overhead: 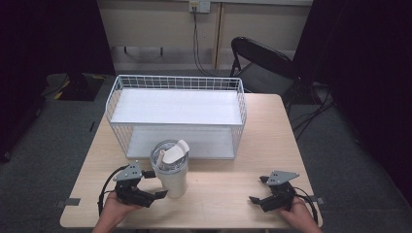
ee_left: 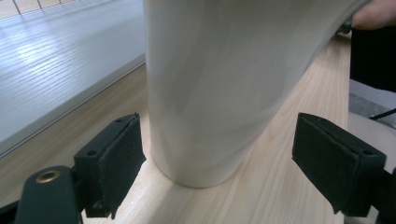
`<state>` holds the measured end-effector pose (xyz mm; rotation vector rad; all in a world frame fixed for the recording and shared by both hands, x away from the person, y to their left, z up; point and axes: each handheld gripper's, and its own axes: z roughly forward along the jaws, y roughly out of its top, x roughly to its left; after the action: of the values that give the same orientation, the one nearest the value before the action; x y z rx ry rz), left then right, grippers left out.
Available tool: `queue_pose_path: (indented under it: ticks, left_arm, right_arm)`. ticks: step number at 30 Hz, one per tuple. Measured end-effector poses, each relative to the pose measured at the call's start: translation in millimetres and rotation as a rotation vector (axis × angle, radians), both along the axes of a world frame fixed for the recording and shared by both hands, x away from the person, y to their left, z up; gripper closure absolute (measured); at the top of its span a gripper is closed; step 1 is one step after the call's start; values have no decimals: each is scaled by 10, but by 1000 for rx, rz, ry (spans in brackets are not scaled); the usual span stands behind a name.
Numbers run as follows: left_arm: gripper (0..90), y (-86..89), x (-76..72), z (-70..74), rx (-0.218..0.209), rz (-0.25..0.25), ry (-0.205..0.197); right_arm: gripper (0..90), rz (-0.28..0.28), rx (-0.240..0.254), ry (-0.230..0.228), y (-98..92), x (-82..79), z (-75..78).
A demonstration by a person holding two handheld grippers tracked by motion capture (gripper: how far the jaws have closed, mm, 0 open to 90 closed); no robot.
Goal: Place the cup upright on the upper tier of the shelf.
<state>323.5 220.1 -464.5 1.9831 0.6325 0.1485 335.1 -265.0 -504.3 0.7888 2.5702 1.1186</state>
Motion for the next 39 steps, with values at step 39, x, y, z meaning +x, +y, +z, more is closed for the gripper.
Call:
queue_pose_path:
  ticks: [39]
  left_arm:
    - [85, -311, 88, -14, -18, 28, -121]
  right_arm:
    - [116, 1, 0, 0, 0, 1, 0]
